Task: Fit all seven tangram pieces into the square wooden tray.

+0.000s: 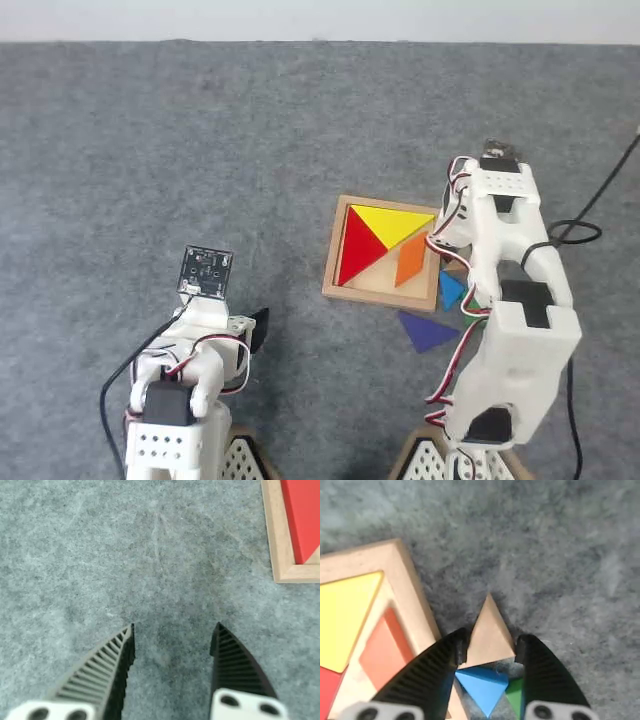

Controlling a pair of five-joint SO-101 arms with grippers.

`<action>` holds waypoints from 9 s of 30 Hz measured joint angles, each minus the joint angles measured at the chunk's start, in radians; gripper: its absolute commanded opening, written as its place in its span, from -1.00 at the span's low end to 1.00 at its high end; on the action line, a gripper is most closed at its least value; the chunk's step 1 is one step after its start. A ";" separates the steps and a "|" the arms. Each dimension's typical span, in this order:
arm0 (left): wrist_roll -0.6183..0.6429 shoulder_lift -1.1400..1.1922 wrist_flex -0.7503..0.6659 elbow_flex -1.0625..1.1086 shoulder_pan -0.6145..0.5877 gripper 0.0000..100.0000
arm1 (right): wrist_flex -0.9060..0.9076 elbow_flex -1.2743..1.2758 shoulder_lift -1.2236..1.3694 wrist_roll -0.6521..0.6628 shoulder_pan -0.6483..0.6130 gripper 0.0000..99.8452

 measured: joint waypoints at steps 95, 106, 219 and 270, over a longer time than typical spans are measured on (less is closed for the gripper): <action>0.000 0.000 0.000 0.000 0.000 -0.52 | 0.278 -0.292 -0.144 1.820 -0.434 -0.46; -0.084 0.000 -0.138 0.000 -0.021 -0.52 | 0.362 -0.158 -0.557 1.111 -0.239 -0.73; -0.186 2.082 -0.213 -1.459 0.601 -0.45 | -0.236 1.556 -1.995 0.838 0.434 -0.78; -0.267 2.257 -0.072 -1.634 0.671 -0.83 | -0.236 1.556 -1.995 0.838 0.399 -0.78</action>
